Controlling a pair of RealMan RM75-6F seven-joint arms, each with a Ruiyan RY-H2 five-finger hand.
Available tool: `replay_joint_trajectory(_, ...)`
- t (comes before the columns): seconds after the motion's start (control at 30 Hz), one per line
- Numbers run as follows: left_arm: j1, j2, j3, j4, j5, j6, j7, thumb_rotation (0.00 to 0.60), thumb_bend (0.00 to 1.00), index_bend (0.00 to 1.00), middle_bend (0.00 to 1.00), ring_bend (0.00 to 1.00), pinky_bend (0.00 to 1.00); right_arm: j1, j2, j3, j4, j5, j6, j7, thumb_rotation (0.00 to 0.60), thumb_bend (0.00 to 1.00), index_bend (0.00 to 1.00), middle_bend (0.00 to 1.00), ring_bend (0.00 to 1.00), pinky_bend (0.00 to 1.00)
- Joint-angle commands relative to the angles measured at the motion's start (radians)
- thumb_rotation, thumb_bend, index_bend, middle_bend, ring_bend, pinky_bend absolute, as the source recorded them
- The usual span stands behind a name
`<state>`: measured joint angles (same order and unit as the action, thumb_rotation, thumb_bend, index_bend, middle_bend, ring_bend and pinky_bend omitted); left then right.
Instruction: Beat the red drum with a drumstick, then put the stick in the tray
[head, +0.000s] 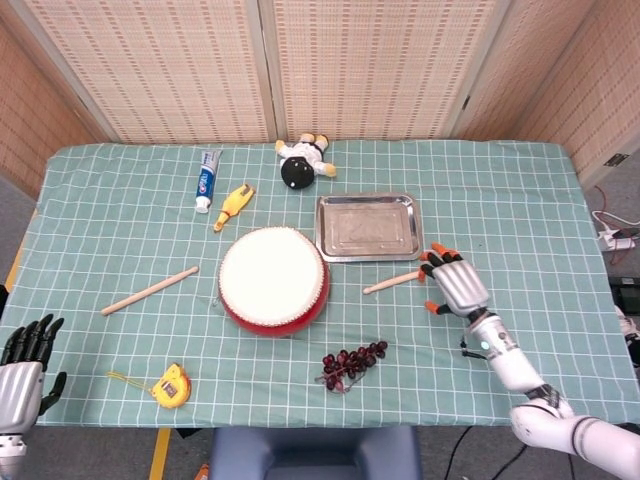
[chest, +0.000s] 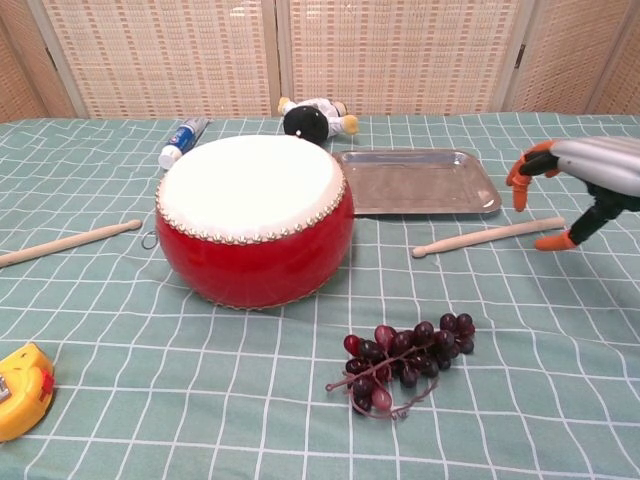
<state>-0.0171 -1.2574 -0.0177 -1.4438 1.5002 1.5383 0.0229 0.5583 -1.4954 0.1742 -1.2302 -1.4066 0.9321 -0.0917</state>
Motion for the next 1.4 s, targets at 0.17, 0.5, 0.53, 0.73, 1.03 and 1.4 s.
replay_joint_trajectory(0.17, 0.0, 0.0, -0.003, 0.009, -0.014, -0.011, -0.005, 0.6, 0.37, 0.0, 0.0, 0.0, 0.0, 0.13, -0.164, 0.021, 0.206, 0.038, -0.11, -0.009, 0.6, 0.25, 0.48, 0.21, 0.08, 0.21)
replay_joint_trajectory(0.5, -0.003, -0.01, -0.004, 0.031, -0.02, -0.025, -0.021, 0.6, 0.37, 0.0, 0.0, 0.0, 0.0, 0.178, -0.246, 0.004, 0.328, 0.041, -0.134, 0.01, 0.6, 0.3, 0.51, 0.21, 0.08, 0.2)
replay_joint_trajectory(0.53, -0.003, -0.011, -0.004, 0.034, -0.02, -0.027, -0.024, 0.6, 0.37, 0.0, 0.0, 0.0, 0.0, 0.181, -0.253, 0.003, 0.339, 0.043, -0.136, 0.012, 0.6, 0.3, 0.52, 0.21, 0.08, 0.2)
replay_joint_trajectory(0.73, -0.002, -0.017, -0.004, 0.05, -0.024, -0.031, -0.036, 0.6, 0.37, 0.0, 0.0, 0.0, 0.0, 0.186, -0.276, -0.01, 0.38, 0.048, -0.141, 0.025, 0.6, 0.32, 0.53, 0.21, 0.08, 0.2)
replay_joint_trajectory(1.03, 0.001, -0.023, -0.003, 0.065, -0.022, -0.027, -0.05, 0.6, 0.37, 0.0, 0.0, 0.0, 0.0, 0.181, -0.285, -0.028, 0.393, 0.041, -0.122, 0.036, 0.6, 0.37, 0.57, 0.21, 0.08, 0.2)
replay_joint_trajectory(1.4, 0.007, -0.025, -0.003, 0.079, -0.018, -0.019, -0.065, 0.6, 0.37, 0.0, 0.0, 0.0, 0.0, 0.113, -0.188, -0.031, 0.231, 0.001, 0.045, 0.104, 0.6, 0.42, 0.64, 0.21, 0.08, 0.2)
